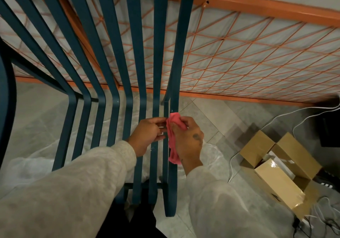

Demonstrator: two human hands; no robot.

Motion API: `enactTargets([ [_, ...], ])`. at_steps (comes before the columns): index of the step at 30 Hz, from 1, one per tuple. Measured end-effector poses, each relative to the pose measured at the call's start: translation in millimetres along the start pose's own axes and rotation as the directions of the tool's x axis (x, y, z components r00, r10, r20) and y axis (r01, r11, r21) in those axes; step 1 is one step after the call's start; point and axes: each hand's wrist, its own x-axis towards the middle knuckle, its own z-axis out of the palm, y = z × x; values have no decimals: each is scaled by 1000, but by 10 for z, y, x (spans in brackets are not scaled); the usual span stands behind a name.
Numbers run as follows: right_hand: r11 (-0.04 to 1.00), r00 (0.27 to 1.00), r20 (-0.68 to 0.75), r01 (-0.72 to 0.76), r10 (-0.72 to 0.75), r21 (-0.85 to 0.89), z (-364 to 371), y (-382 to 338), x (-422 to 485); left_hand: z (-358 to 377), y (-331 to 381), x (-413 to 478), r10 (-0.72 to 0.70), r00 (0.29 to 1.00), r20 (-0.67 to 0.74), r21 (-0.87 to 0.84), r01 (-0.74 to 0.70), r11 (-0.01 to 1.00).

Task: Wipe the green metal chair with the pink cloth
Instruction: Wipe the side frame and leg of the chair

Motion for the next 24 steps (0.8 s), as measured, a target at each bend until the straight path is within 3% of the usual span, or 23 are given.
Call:
enactTargets([
  [4, 998, 1000, -24, -12, 10, -57, 68, -168, 282, -26, 7, 17, -17, 1000, 7, 12, 17, 1000],
  [7, 980, 985, 24, -171, 170, 100, 64, -229, 418, -47, 25, 10, -22, 999, 27, -1, 22, 1000],
  [10, 919, 944, 170, -318, 284, 231, -82, -166, 354, -32, 46, 16, -11, 1000, 28, 29, 10, 1000],
  [12, 940, 949, 195, -285, 249, 188, -131, -94, 292, -25, 63, 26, 12, 1000, 14, 65, -13, 998],
  [18, 996, 1000, -12, -29, 28, -85, 85, -203, 322, -19, 75, 31, 5, 1000, 12, 74, -6, 997],
  [21, 994, 994, 16, -108, 108, -3, 85, -347, 518, -31, 97, 26, -14, 999, 30, 63, 12, 998],
  [24, 952, 957, 142, -274, 254, 140, -62, -356, 532, -36, 105, 29, 3, 999, 44, 76, -7, 997],
])
